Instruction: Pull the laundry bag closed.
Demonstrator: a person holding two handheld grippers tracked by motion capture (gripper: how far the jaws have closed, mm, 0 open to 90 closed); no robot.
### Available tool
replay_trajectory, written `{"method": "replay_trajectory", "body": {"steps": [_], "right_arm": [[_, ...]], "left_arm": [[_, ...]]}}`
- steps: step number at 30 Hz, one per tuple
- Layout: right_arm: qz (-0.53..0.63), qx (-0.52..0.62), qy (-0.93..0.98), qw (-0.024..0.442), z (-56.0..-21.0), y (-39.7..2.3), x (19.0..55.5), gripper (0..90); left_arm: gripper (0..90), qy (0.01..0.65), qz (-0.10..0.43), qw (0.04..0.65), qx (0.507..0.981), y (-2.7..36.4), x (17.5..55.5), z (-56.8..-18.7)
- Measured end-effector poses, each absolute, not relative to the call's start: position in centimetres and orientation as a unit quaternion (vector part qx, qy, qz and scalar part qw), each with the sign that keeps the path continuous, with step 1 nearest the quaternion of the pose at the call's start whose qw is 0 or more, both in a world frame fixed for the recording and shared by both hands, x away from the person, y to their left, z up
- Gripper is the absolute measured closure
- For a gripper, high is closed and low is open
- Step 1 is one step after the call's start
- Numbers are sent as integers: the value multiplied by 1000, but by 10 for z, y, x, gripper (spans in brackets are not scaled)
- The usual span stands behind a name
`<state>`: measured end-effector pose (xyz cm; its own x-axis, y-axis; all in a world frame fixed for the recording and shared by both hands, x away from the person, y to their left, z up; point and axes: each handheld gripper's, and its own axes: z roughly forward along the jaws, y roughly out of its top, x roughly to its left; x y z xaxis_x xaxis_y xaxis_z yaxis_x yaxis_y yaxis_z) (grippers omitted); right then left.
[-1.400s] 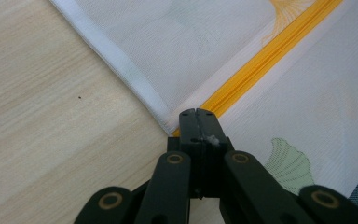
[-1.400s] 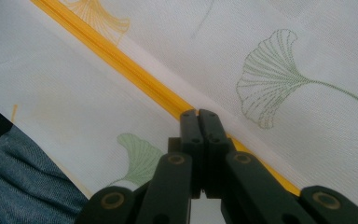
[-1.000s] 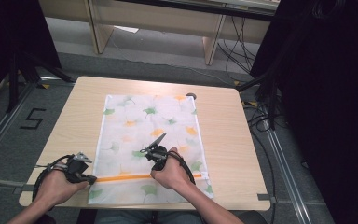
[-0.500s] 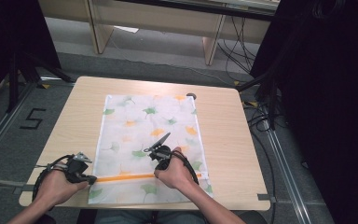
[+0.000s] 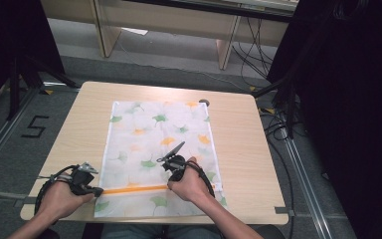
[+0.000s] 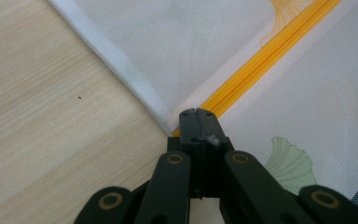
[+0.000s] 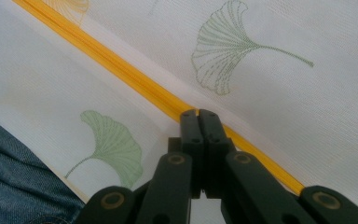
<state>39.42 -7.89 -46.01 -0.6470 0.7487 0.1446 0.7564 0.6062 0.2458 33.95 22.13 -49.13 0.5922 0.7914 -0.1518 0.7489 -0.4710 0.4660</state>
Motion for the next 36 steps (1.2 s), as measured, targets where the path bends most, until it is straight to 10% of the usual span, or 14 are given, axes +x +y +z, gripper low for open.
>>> {"method": "replay_trajectory", "body": {"steps": [36], "right_arm": [[-125, -464, -877, 19, -460, -103, 393, 900]], "left_arm": [[900, 449, 42, 249, 857, 221, 340, -491]]}}
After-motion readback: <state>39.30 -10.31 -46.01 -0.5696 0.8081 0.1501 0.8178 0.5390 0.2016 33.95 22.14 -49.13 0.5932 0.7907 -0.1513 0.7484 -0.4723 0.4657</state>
